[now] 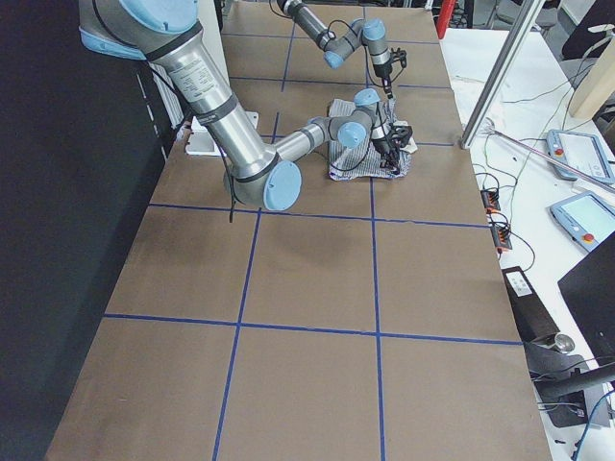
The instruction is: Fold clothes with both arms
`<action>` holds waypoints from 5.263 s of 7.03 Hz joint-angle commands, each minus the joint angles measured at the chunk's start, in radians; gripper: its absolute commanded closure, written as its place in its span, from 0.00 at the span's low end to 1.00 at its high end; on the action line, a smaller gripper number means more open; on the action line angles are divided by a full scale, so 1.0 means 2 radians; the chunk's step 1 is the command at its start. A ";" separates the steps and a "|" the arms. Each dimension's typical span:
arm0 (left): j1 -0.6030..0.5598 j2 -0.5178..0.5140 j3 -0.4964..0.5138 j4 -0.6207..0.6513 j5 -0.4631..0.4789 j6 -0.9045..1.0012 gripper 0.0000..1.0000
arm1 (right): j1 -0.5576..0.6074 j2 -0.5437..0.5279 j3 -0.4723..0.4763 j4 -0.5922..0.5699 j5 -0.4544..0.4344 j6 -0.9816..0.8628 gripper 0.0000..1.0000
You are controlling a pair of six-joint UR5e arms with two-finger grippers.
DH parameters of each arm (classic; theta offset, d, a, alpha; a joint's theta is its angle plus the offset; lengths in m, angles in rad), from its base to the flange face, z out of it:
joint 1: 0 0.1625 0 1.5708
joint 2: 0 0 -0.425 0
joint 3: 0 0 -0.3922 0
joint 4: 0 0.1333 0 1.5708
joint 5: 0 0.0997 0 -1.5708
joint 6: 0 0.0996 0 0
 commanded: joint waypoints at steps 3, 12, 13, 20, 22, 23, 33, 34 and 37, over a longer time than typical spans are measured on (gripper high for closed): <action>0.019 0.127 -0.192 0.005 -0.031 0.025 0.00 | 0.049 -0.019 0.047 -0.003 0.109 -0.139 0.00; 0.120 0.169 -0.229 0.000 0.012 -0.117 1.00 | 0.049 -0.031 0.058 0.002 0.106 -0.145 0.00; 0.120 0.171 -0.229 0.001 0.014 -0.117 1.00 | 0.049 -0.031 0.058 0.002 0.106 -0.145 0.00; -0.041 0.143 -0.088 -0.023 0.043 0.083 1.00 | 0.049 -0.033 0.055 0.003 0.105 -0.144 0.00; -0.076 0.025 0.099 -0.113 0.050 0.097 1.00 | 0.048 -0.034 0.057 0.003 0.102 -0.144 0.00; -0.076 -0.039 0.190 -0.141 0.084 0.096 1.00 | 0.048 -0.034 0.058 0.003 0.102 -0.141 0.00; -0.143 0.068 0.072 -0.195 -0.045 0.252 0.00 | -0.051 0.188 -0.184 0.074 -0.025 0.125 0.39; -0.141 0.068 0.072 -0.195 -0.045 0.251 0.00 | -0.059 0.192 -0.207 0.099 -0.042 0.129 0.34; -0.135 0.069 0.072 -0.195 -0.045 0.251 0.00 | -0.073 0.199 -0.234 0.100 -0.072 0.143 0.30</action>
